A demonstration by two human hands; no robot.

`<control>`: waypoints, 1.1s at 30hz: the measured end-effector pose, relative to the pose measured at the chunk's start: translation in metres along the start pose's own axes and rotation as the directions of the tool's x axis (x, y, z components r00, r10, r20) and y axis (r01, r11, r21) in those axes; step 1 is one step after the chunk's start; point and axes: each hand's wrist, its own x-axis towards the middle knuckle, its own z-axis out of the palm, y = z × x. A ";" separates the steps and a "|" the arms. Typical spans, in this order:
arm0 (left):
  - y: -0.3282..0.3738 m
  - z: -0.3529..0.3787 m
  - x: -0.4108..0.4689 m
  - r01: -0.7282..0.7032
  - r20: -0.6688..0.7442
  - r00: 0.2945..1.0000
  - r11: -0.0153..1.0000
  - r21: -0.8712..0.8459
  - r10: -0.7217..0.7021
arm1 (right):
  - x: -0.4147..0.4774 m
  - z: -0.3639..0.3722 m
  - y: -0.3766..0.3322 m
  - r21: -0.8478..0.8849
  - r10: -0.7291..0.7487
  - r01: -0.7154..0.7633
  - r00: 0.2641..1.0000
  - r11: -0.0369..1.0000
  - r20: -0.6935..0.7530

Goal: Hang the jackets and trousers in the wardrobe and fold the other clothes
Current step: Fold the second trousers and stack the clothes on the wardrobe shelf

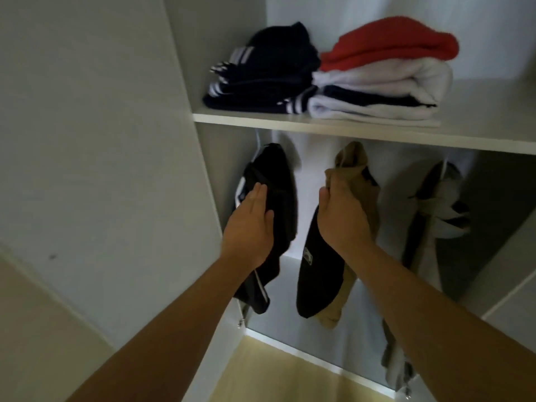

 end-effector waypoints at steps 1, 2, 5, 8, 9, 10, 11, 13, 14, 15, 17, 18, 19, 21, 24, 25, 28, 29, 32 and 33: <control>-0.009 -0.024 -0.010 -0.017 -0.045 0.999 0.999 0.031 0.018 | -0.010 0.003 -0.026 0.017 -0.043 0.044 0.999 0.999 -0.030; -0.018 -0.048 -0.020 -0.037 -0.088 0.995 0.997 0.073 0.043 | -0.019 0.006 -0.052 0.061 -0.070 0.073 0.996 0.995 -0.052; -0.040 -0.117 -0.048 -0.080 -0.235 0.961 0.962 0.261 0.143 | -0.046 0.010 -0.125 0.185 -0.120 0.135 0.989 0.973 -0.088; -0.062 -0.174 -0.073 -0.035 -0.430 0.872 0.906 0.422 0.234 | -0.075 0.011 -0.185 0.213 -0.194 0.209 0.977 0.954 -0.089; -0.070 -0.190 -0.078 0.011 -0.492 0.839 0.896 0.445 0.234 | -0.084 0.011 -0.201 0.222 -0.206 0.224 0.973 0.949 -0.099; -0.079 -0.204 -0.082 0.075 -0.546 0.812 0.892 0.446 0.205 | -0.092 0.012 -0.216 0.225 -0.217 0.237 0.970 0.945 -0.113; -0.086 -0.217 -0.084 0.148 -0.587 0.796 0.892 0.427 0.149 | -0.099 0.012 -0.229 0.222 -0.226 0.250 0.966 0.942 -0.127; -0.097 -0.235 -0.083 0.285 -0.622 0.783 0.900 0.331 -0.019 | -0.111 0.010 -0.251 0.219 -0.247 0.271 0.960 0.937 -0.131; -0.099 -0.241 -0.081 0.332 -0.617 0.780 0.903 0.273 -0.101 | -0.114 0.008 -0.261 0.224 -0.259 0.281 0.958 0.933 -0.123; -0.100 -0.246 -0.079 0.364 -0.605 0.779 0.905 0.219 -0.167 | -0.118 0.006 -0.269 0.228 -0.272 0.292 0.955 0.929 -0.118; -0.099 -0.253 -0.076 0.382 -0.580 0.776 0.916 0.120 -0.247 | -0.123 0.001 -0.282 0.222 -0.294 0.316 0.947 0.922 -0.128; -0.098 -0.256 -0.075 0.381 -0.576 0.772 0.921 0.080 -0.269 | -0.124 -0.003 -0.286 0.211 -0.306 0.331 0.942 0.920 -0.139; -0.098 -0.260 -0.075 0.376 -0.584 0.763 0.925 0.051 -0.278 | -0.125 -0.007 -0.289 0.195 -0.322 0.346 0.935 0.918 -0.146; -0.094 -0.266 -0.079 0.357 -0.613 0.740 0.934 0.010 -0.276 | -0.124 -0.016 -0.291 0.177 -0.348 0.374 0.924 0.910 -0.160; -0.084 -0.263 -0.093 0.245 -0.652 0.734 0.969 -0.009 -0.192 | -0.125 -0.027 -0.288 0.217 -0.316 0.358 0.926 0.908 -0.205; -0.078 -0.259 -0.096 0.155 -0.663 0.738 0.988 -0.017 -0.127 | -0.126 -0.031 -0.285 0.220 -0.297 0.342 0.931 0.914 -0.214; -0.051 -0.243 -0.100 -0.084 -0.629 0.776 0.996 -0.042 0.039 | -0.125 -0.043 -0.268 0.212 -0.235 0.293 0.936 0.932 -0.260; -0.039 -0.236 -0.098 -0.139 -0.605 0.791 0.990 -0.036 0.089 | -0.124 -0.048 -0.259 0.210 -0.200 0.261 0.942 0.942 -0.271; -0.004 -0.208 -0.086 -0.292 -0.504 0.828 0.956 -0.010 0.247 | -0.122 -0.063 -0.226 0.237 -0.076 0.147 0.956 0.960 -0.283; 0.007 -0.196 -0.080 -0.350 -0.474 0.818 0.936 0.039 0.325 | -0.122 -0.069 -0.214 0.234 -0.043 0.114 0.956 0.965 -0.289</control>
